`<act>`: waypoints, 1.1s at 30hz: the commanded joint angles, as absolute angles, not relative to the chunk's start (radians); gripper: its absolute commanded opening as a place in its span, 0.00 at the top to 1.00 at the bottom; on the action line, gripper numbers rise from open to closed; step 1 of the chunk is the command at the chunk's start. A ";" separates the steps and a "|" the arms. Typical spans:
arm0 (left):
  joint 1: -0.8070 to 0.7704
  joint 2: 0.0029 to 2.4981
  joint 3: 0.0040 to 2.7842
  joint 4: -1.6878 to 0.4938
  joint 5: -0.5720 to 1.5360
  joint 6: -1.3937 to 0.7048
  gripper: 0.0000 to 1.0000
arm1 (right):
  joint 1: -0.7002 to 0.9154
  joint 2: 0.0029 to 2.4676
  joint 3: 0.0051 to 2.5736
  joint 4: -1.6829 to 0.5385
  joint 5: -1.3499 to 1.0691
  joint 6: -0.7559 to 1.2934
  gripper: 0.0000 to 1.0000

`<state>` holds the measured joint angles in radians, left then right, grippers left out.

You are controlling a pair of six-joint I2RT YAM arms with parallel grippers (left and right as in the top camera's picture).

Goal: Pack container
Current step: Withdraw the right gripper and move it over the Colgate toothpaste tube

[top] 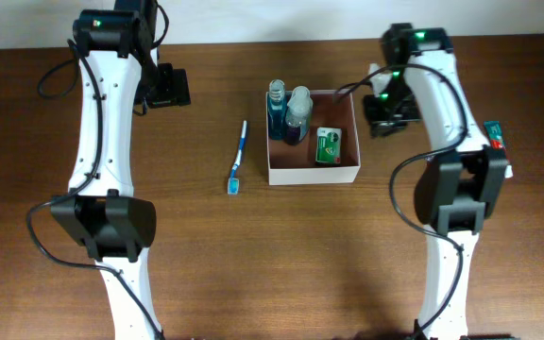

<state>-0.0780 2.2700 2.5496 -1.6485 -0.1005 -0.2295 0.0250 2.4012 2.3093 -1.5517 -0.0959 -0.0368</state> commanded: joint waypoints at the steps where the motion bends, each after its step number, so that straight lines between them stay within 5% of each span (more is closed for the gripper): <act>1: -0.075 2.262 2.546 -1.647 -0.093 -0.238 0.01 | -0.060 2.394 2.327 -1.555 -0.028 -0.044 0.71; 4: -0.075 2.262 2.546 -1.647 -0.093 -0.238 0.01 | -0.130 2.394 2.342 -1.552 -0.033 -0.044 0.51; 7: -0.075 2.262 2.546 -1.646 -0.093 -0.238 0.01 | -0.199 2.394 2.342 -1.535 -0.032 -0.048 0.18; 11: -0.075 2.262 2.546 -1.647 -0.093 -0.238 0.01 | -0.279 2.395 2.341 -1.509 -0.033 -0.145 0.05; 33: -0.075 2.262 2.546 -1.647 -0.093 -0.238 0.01 | -0.500 2.398 2.269 -1.246 0.012 -0.412 0.01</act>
<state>-0.0780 2.2700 2.5496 -1.6485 -0.1005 -0.2291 -0.4831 2.4012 2.2997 -1.2613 0.0040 -0.3527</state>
